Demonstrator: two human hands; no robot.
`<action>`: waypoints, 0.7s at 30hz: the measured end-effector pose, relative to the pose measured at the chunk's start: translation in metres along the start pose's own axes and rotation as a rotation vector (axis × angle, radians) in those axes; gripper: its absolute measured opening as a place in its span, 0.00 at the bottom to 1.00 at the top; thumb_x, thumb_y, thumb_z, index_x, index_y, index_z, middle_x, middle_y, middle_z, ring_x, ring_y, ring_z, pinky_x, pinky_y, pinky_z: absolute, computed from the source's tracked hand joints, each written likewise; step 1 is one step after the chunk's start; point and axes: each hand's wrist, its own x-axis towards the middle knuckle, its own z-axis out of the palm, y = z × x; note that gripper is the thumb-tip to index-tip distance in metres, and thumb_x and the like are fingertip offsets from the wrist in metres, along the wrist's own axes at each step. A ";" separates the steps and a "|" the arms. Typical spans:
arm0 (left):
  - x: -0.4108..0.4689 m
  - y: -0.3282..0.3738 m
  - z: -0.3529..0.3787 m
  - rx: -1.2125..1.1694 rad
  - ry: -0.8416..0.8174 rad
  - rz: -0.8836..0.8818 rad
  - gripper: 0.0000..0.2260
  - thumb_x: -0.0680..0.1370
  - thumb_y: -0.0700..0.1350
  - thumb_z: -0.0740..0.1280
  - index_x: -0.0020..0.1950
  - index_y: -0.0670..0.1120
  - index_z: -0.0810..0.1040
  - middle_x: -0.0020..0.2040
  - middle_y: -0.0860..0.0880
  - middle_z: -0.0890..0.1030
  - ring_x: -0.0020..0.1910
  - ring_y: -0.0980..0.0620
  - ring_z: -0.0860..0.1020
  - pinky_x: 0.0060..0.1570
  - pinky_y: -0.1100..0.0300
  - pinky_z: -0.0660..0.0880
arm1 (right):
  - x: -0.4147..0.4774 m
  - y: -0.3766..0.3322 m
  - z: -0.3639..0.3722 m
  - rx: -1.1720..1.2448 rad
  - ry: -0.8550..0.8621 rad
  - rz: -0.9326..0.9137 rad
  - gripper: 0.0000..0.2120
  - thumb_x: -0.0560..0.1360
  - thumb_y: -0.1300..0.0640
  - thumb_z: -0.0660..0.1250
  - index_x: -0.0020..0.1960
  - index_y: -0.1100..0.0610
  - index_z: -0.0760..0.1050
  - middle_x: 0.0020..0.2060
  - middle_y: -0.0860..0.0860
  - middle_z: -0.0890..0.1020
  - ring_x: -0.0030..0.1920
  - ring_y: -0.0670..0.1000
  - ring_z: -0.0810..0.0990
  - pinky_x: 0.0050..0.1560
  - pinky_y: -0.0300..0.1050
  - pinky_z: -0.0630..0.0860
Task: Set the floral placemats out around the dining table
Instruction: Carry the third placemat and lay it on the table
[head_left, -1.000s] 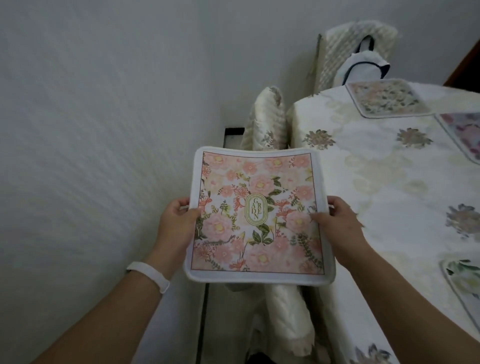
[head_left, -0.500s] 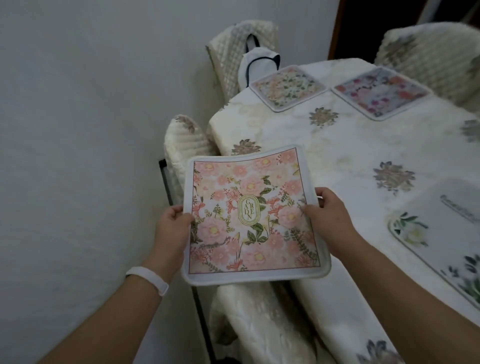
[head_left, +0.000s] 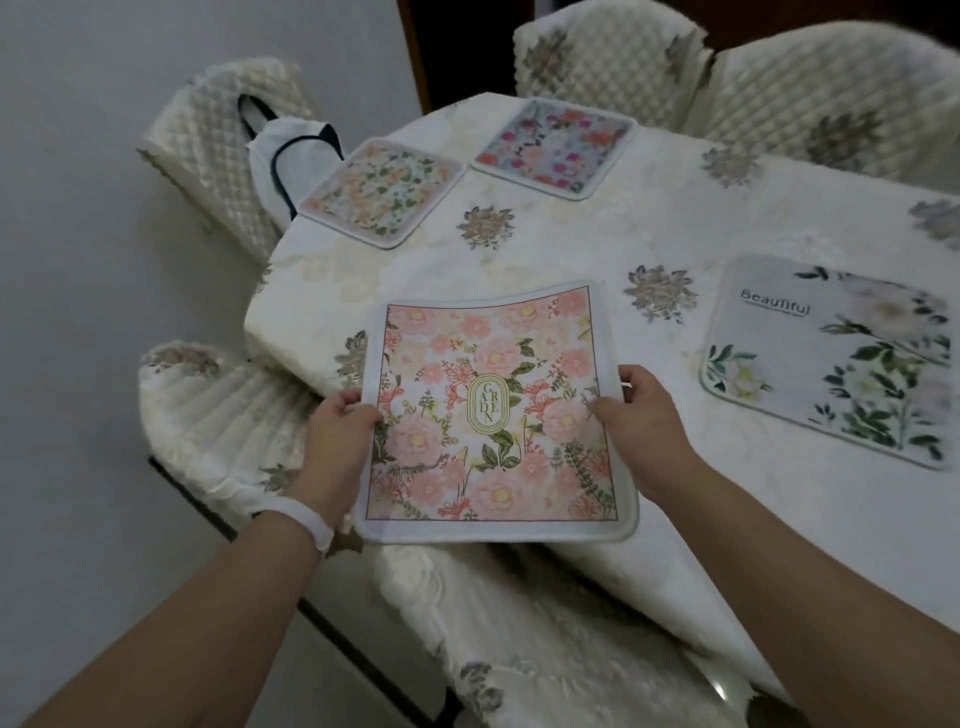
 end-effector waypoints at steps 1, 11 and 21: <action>0.011 0.001 -0.004 0.004 -0.029 0.004 0.09 0.77 0.36 0.65 0.57 0.42 0.78 0.51 0.42 0.83 0.51 0.40 0.81 0.52 0.45 0.80 | -0.004 -0.001 0.006 0.005 0.029 0.010 0.09 0.78 0.61 0.66 0.57 0.53 0.73 0.48 0.50 0.81 0.43 0.50 0.80 0.37 0.43 0.73; 0.067 0.024 -0.053 0.036 -0.219 0.058 0.09 0.76 0.36 0.64 0.52 0.46 0.79 0.51 0.42 0.84 0.50 0.40 0.81 0.53 0.39 0.79 | -0.039 -0.033 0.062 0.020 0.191 -0.021 0.09 0.78 0.61 0.65 0.56 0.51 0.73 0.47 0.51 0.82 0.43 0.52 0.82 0.37 0.44 0.75; 0.070 0.026 -0.065 0.028 -0.261 0.080 0.10 0.75 0.38 0.65 0.55 0.46 0.79 0.51 0.43 0.84 0.51 0.40 0.82 0.55 0.37 0.78 | -0.049 -0.039 0.067 0.015 0.204 -0.039 0.09 0.78 0.61 0.65 0.56 0.50 0.73 0.47 0.50 0.82 0.45 0.52 0.82 0.40 0.48 0.78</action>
